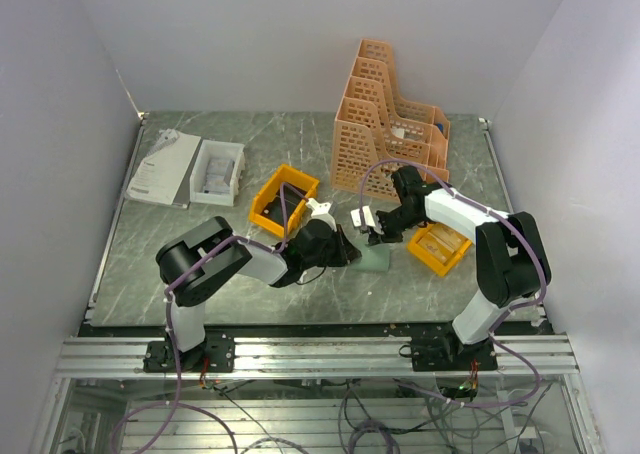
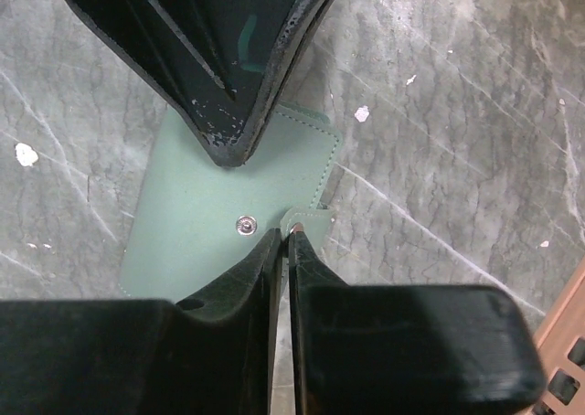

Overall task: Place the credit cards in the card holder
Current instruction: Close the card holder at the center of the board.

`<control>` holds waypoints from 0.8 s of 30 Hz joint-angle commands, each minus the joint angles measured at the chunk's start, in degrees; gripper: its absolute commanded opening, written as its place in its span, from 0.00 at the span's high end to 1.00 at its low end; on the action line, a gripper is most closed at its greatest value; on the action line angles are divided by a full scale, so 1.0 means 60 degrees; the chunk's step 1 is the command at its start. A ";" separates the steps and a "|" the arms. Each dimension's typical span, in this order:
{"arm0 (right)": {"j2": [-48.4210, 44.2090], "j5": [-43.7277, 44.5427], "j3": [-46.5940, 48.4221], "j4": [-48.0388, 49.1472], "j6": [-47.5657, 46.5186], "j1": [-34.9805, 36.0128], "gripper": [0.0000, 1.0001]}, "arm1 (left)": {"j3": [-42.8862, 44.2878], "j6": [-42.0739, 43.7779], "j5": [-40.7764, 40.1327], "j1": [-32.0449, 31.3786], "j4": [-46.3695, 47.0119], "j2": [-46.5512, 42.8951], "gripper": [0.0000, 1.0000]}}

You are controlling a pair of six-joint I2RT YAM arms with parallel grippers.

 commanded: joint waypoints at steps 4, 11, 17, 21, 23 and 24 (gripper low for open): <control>0.0138 -0.0033 0.0176 -0.0459 -0.0219 0.0039 1.00 | -0.0078 0.0051 0.0165 0.0038 0.0202 0.0213 0.93; -0.0123 -0.0134 0.0122 -0.0682 -0.0374 0.0033 1.00 | -0.0062 0.0021 0.0137 0.0036 0.0192 0.0250 0.93; -0.0718 -0.0112 -0.0102 -0.0219 -0.0087 0.0022 1.00 | -0.0056 0.0051 0.0113 0.0037 0.0099 0.0213 0.93; -0.0736 -0.0156 -0.0153 -0.0593 -0.0466 0.0023 1.00 | -0.0031 0.0051 0.0105 0.0029 0.0061 0.0238 0.93; -0.0646 -0.0112 -0.0187 -0.0837 -0.0744 0.0026 1.00 | -0.0002 0.0051 0.0127 0.0027 0.0027 0.0259 0.93; -0.0604 -0.0094 -0.0208 -0.0921 -0.0845 0.0027 1.00 | 0.0009 0.0051 0.0132 0.0030 0.0017 0.0261 0.93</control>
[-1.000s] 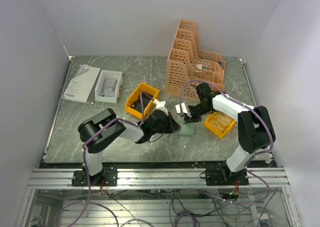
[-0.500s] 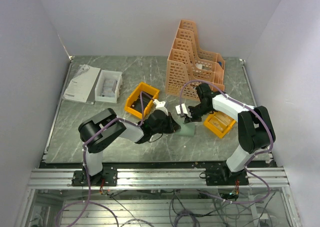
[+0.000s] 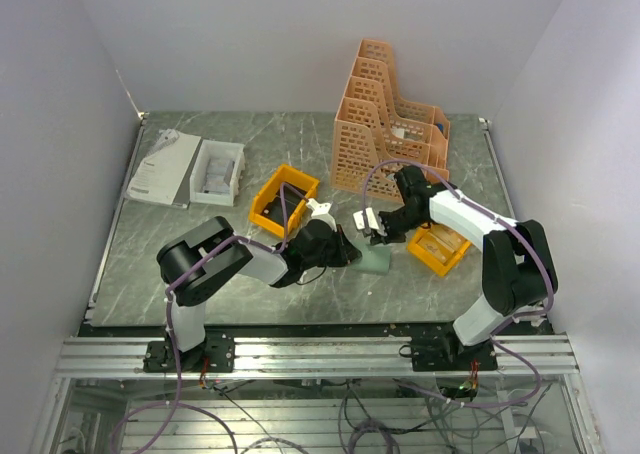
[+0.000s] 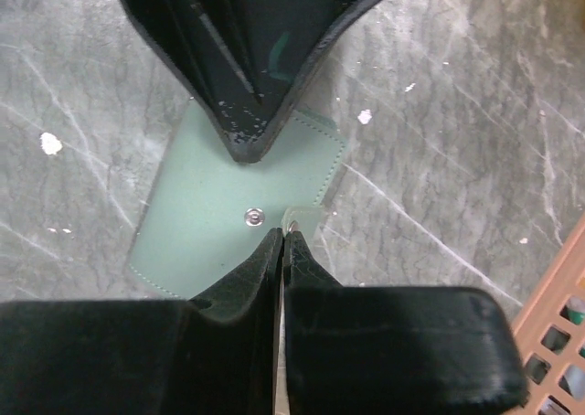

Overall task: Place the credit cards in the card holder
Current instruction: Close the card holder at the center of the board.

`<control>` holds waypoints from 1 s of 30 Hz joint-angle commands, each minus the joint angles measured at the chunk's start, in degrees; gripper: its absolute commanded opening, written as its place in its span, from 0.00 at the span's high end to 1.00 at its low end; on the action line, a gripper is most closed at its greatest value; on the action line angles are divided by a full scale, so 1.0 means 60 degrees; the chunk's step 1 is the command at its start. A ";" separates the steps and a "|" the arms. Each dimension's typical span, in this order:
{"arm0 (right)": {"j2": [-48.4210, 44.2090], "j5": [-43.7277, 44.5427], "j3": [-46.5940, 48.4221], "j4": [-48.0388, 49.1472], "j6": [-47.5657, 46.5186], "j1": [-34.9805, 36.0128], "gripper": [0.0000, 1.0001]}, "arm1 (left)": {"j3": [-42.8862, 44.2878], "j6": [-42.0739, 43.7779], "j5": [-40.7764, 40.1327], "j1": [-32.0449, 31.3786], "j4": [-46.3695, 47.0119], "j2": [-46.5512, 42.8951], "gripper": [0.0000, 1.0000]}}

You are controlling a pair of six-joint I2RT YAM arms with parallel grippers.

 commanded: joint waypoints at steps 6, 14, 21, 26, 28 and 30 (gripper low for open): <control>0.0182 0.0175 -0.0198 -0.0689 -0.0790 0.0032 1.00 | 0.0097 0.0146 0.0125 0.0029 -0.0091 0.0221 0.93; 0.0304 0.0098 -0.0488 -0.0838 -0.0907 0.0027 1.00 | 0.0143 0.0160 0.0301 0.0037 0.0138 0.0145 0.93; 0.0292 0.0109 -0.0536 -0.0670 -0.0780 0.0023 1.00 | 0.0522 0.0258 0.0681 0.0038 0.0272 0.0061 0.93; 0.0291 0.0015 -0.0505 -0.0630 -0.0668 0.0022 1.00 | 0.0727 0.0267 0.0839 0.0025 0.0366 0.0337 0.93; 0.0300 -0.0066 -0.0454 -0.0680 -0.0673 0.0022 1.00 | 0.0758 0.0238 0.0796 0.0015 0.0329 0.0517 0.93; 0.0274 -0.0092 -0.0445 -0.0689 -0.0662 0.0023 1.00 | 0.0734 0.0159 0.0723 0.0020 0.0230 0.0654 0.93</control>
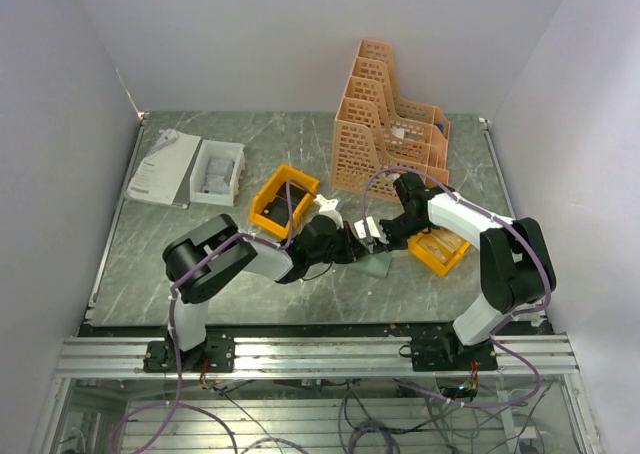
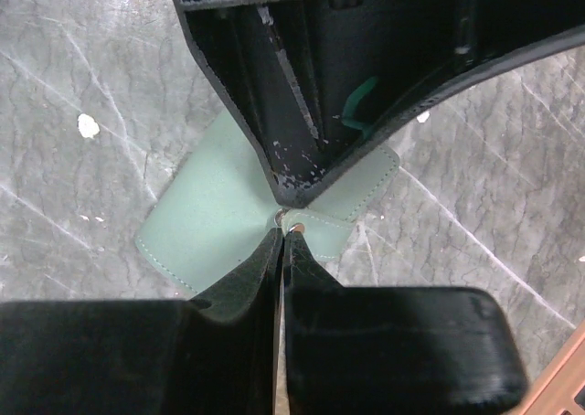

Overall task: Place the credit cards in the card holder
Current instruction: Close the card holder at the center of the board.

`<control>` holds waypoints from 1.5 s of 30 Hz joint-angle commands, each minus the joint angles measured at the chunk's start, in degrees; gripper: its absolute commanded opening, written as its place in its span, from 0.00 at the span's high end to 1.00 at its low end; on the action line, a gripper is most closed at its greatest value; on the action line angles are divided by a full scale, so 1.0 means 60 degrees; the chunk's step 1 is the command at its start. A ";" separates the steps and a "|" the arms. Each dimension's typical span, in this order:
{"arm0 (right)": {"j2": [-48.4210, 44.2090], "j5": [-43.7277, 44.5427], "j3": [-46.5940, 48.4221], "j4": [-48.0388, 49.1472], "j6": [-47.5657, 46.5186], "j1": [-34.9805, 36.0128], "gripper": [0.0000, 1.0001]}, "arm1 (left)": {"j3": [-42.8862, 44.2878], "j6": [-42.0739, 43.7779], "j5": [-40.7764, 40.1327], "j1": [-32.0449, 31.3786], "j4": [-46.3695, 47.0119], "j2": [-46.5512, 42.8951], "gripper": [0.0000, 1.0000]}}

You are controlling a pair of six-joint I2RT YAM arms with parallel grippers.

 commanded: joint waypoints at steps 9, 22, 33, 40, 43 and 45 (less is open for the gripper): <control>0.0105 -0.0348 -0.0011 -0.0363 0.0032 0.0022 1.00 | -0.0217 -0.0059 -0.0180 0.0052 -0.0087 0.0444 0.93; -0.0029 -0.0583 0.0077 -0.0877 -0.0351 0.0022 1.00 | -0.0339 -0.0246 -0.0170 0.0152 -0.0032 0.0788 0.93; 0.0038 -0.0492 -0.0010 -0.0830 -0.0315 0.0125 1.00 | -0.0383 -0.0297 -0.0159 0.0155 0.0042 0.0876 0.93; 0.0069 -0.0235 -0.0172 -0.0874 -0.0372 0.0329 1.00 | -0.0438 -0.0319 -0.0168 0.0193 0.0056 0.0872 0.93; 0.0077 -0.0094 -0.0204 -0.0878 -0.0337 0.0461 1.00 | -0.0512 -0.0334 -0.0180 0.0221 0.0070 0.0844 0.93; 0.0078 0.0087 -0.0271 -0.0829 -0.0297 0.0583 1.00 | -0.0535 -0.0333 -0.0179 0.0229 0.0069 0.0822 0.93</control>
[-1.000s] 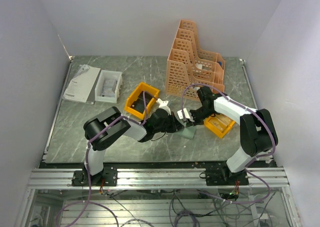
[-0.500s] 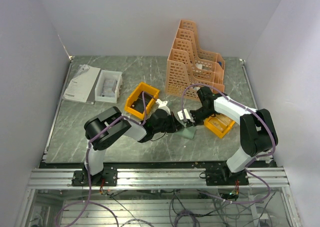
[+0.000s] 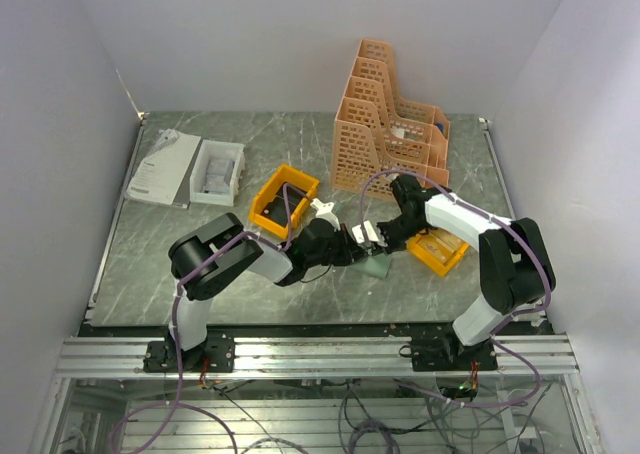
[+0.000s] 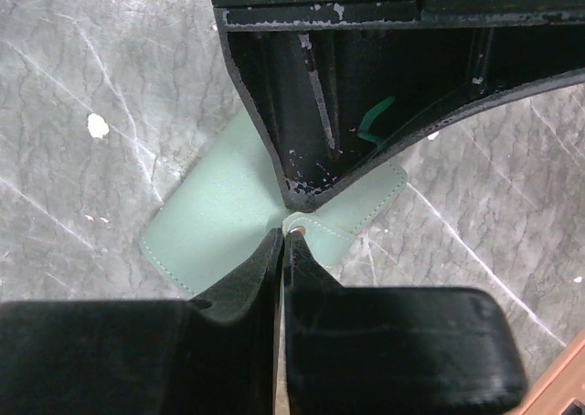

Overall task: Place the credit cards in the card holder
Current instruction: Close the card holder at the center of the board.

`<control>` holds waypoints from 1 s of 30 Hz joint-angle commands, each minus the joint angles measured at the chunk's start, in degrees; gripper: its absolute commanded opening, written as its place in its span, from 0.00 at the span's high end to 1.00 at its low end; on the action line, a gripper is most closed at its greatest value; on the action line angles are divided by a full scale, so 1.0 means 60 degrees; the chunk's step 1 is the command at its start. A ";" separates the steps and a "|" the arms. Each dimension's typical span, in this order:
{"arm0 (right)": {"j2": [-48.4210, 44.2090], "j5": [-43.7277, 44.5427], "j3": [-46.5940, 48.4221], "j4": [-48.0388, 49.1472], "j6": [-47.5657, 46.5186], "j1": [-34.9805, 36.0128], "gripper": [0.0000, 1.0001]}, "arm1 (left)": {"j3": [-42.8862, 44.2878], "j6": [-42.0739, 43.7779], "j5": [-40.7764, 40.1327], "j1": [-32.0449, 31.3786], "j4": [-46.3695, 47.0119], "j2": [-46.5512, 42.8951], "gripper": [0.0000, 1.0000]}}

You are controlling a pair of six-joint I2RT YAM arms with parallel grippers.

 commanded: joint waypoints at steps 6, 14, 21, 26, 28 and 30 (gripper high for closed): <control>0.0072 0.0585 -0.0523 -0.0392 0.0259 0.0681 1.00 | -0.0336 0.0243 -0.0144 0.0199 -0.0469 0.0340 0.93; 0.0182 0.1361 -0.0919 -0.0171 0.0467 0.1141 1.00 | -0.0416 0.0220 -0.0153 0.0231 -0.0422 0.0319 0.93; 0.0445 0.1873 -0.1214 -0.0141 0.0698 0.1515 1.00 | -0.0503 0.0161 -0.0100 0.0257 -0.0246 0.0370 0.93; 0.0717 0.2183 -0.1227 -0.0013 0.1007 0.1864 1.00 | -0.0573 0.0154 -0.0135 0.0258 -0.0256 0.0288 0.93; 0.0839 0.2302 -0.1203 -0.0001 0.1113 0.2014 1.00 | -0.0605 0.0142 -0.0144 0.0261 -0.0251 0.0281 0.93; 0.0951 0.2399 -0.1192 -0.0028 0.1190 0.2107 1.00 | -0.0660 0.0126 -0.0164 0.0263 -0.0215 0.0267 0.93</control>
